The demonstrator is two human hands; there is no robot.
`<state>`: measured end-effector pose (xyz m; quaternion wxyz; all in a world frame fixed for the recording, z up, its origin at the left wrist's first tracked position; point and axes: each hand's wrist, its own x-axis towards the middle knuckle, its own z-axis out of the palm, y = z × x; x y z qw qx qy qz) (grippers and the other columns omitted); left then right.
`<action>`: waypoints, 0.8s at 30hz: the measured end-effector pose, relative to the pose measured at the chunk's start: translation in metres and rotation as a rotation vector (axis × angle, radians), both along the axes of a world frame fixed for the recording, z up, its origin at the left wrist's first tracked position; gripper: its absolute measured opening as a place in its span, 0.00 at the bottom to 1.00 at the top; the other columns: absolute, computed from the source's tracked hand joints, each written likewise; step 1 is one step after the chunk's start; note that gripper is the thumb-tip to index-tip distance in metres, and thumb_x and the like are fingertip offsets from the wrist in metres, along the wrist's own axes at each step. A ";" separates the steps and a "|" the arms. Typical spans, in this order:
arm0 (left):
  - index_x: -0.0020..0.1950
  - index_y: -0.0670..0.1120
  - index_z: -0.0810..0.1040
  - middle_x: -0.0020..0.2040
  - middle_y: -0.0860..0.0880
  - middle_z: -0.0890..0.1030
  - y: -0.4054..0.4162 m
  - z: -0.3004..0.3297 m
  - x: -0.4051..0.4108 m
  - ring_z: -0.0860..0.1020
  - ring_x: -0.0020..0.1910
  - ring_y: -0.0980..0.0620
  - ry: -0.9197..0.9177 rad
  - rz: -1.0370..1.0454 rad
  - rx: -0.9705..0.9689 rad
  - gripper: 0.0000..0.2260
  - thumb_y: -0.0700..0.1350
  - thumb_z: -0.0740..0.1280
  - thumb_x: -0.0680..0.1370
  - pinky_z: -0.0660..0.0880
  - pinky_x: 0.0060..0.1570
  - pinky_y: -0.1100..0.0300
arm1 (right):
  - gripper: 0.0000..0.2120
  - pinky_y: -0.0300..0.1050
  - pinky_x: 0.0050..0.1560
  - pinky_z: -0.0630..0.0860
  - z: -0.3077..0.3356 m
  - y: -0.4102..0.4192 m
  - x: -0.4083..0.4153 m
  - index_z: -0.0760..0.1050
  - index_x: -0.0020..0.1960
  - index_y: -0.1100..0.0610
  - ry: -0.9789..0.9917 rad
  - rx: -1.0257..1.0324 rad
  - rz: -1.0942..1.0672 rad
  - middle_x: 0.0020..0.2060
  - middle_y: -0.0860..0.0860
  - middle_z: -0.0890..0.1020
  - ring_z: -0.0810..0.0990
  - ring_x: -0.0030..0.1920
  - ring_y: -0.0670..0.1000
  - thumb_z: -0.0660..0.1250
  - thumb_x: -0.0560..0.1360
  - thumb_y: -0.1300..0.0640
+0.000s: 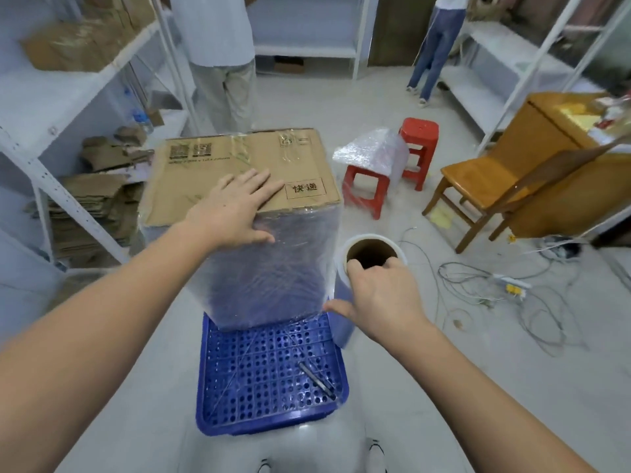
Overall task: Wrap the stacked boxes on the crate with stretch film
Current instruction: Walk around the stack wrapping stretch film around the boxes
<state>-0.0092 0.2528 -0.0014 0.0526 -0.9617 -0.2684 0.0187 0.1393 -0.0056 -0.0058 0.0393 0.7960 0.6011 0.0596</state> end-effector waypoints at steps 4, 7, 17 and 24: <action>0.85 0.56 0.45 0.85 0.48 0.47 0.000 -0.003 -0.003 0.47 0.84 0.47 -0.029 -0.006 -0.020 0.48 0.70 0.68 0.74 0.47 0.81 0.44 | 0.29 0.45 0.41 0.60 -0.009 0.013 -0.008 0.64 0.39 0.53 -0.038 0.012 -0.089 0.26 0.48 0.71 0.67 0.29 0.51 0.60 0.72 0.26; 0.85 0.54 0.46 0.85 0.46 0.48 -0.001 -0.005 -0.005 0.48 0.84 0.44 -0.026 -0.015 -0.011 0.48 0.70 0.67 0.75 0.48 0.81 0.42 | 0.31 0.43 0.33 0.55 -0.015 0.013 -0.012 0.58 0.30 0.52 -0.106 0.133 -0.061 0.18 0.47 0.60 0.58 0.24 0.51 0.76 0.64 0.34; 0.85 0.52 0.45 0.85 0.44 0.47 -0.002 -0.002 -0.003 0.48 0.84 0.43 -0.008 -0.009 0.002 0.47 0.69 0.66 0.76 0.49 0.81 0.39 | 0.28 0.47 0.32 0.54 0.004 -0.006 0.003 0.59 0.30 0.52 0.066 0.068 -0.002 0.24 0.46 0.66 0.68 0.35 0.53 0.70 0.70 0.35; 0.85 0.53 0.44 0.85 0.45 0.46 -0.001 -0.005 -0.001 0.47 0.84 0.43 -0.011 -0.001 -0.006 0.47 0.70 0.66 0.76 0.48 0.81 0.39 | 0.22 0.47 0.45 0.71 0.020 -0.003 -0.013 0.67 0.37 0.50 0.144 -0.125 0.186 0.32 0.44 0.73 0.70 0.47 0.50 0.67 0.70 0.33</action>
